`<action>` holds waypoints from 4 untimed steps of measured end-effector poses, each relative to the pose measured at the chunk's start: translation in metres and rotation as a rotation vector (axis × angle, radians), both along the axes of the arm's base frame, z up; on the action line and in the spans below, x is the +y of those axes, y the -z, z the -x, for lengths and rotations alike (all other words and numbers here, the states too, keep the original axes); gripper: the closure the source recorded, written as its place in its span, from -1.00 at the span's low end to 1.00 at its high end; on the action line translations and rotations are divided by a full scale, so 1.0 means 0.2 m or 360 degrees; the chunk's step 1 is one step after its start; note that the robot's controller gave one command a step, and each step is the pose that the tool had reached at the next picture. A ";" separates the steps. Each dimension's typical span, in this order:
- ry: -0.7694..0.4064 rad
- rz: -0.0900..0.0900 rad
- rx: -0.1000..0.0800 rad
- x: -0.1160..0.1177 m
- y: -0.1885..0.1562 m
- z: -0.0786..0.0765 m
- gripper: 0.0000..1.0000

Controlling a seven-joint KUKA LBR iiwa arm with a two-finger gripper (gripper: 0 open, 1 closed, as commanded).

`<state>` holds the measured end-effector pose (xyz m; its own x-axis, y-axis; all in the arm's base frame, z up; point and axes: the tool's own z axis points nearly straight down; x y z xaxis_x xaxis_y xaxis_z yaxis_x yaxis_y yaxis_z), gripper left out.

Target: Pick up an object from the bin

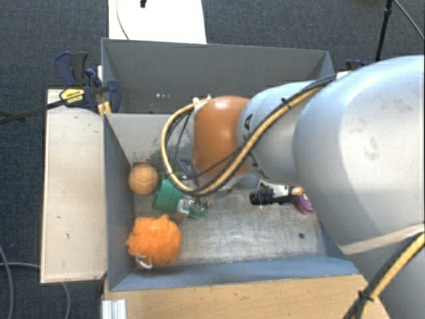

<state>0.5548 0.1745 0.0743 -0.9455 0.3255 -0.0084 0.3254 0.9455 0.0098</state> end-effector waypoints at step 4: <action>0.0000 0.0008 0.0010 -0.01 -0.24 0.01 1.00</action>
Offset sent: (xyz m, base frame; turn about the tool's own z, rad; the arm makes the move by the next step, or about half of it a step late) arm 0.0001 0.0001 0.0630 -0.0001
